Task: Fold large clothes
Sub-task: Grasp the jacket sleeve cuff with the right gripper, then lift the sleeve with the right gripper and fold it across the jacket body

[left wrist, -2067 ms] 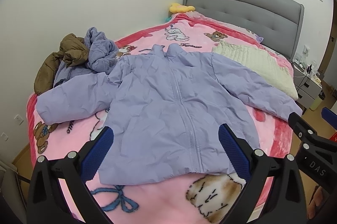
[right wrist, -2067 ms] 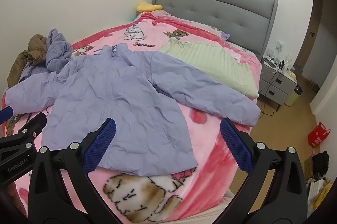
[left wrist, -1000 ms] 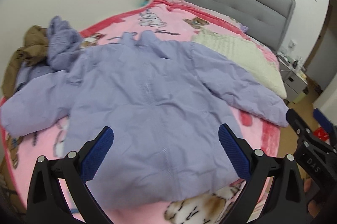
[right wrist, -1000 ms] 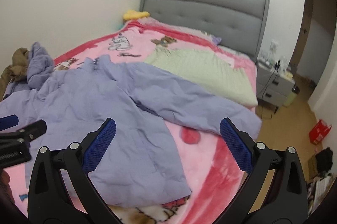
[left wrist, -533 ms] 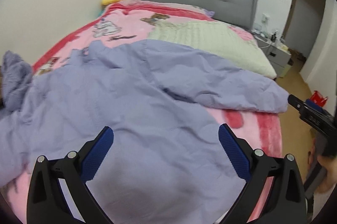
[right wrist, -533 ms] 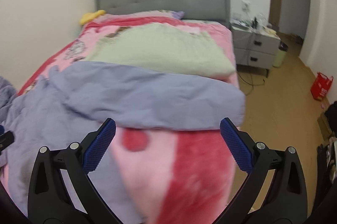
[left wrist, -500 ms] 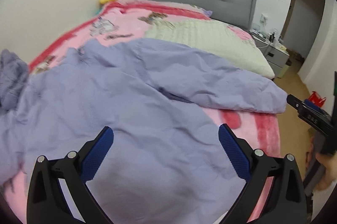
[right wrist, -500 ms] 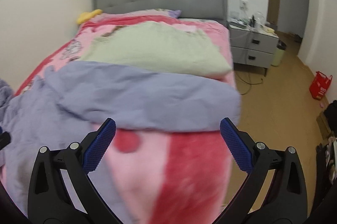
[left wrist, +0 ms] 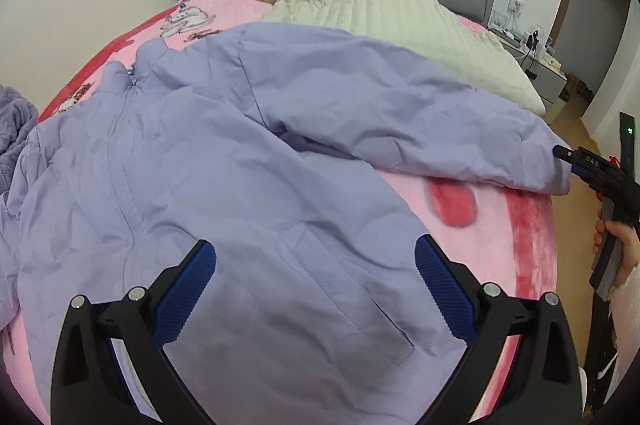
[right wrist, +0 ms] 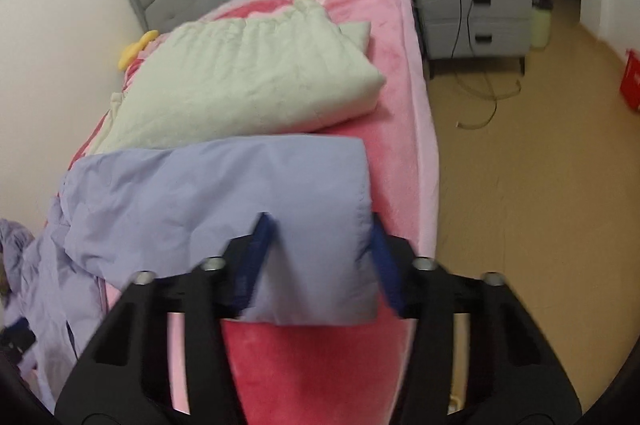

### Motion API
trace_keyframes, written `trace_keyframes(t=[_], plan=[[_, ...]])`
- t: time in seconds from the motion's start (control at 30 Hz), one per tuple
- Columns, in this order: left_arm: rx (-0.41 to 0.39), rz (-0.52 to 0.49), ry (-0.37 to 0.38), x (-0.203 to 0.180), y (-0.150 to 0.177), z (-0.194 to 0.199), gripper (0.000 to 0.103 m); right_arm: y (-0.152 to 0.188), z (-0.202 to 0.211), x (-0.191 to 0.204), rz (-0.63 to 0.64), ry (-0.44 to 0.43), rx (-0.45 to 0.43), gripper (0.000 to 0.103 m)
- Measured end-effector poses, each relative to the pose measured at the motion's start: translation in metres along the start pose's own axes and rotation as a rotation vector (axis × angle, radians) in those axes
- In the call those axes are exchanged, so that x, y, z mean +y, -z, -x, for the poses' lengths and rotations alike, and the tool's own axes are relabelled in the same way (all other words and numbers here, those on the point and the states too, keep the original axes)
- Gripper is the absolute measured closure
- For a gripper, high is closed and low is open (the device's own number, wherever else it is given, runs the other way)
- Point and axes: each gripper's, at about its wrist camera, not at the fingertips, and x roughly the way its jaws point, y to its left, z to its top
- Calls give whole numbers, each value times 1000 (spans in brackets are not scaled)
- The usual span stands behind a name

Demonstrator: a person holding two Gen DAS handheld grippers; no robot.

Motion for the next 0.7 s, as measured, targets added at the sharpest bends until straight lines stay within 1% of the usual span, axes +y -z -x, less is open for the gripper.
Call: trace_keyframes(t=[0.07,0.1,0.17,0.2,0.23,0.3,0.4,0.5,0.57,0.6,0.7], plan=[[8,3,-1,-1,1,-2,5,1,-6,-8,-45,-48,16,60],[10,3,-2,-2,1,-3,5,1,-7,-12,-66,-86,7,62],[12,0,0,-4,1,-5,5,5,-7,-12,-82,-136,1,76],[17,-4,-1,-5,2,-6,5,7,-7,-11,-88,-170,-2,93],[21,-5,-3,-6,3,-7,5,7,-5,-9,-87,-186,-3,98],[25,-9,-1,-7,3,-7,5,9,3,1,-64,-201,-22,99],[17,-1,7,-4,4,-6,5,4,24,29,-9,-284,-57,100],[2,18,15,3,3,0,5,-10,56,74,67,-352,-125,100],[-13,36,19,11,2,6,5,-25,82,119,120,-435,-180,100],[-21,51,21,18,3,10,5,-29,90,135,143,-449,-191,100],[-25,100,34,44,8,18,5,-42,120,217,272,-525,-228,100]])
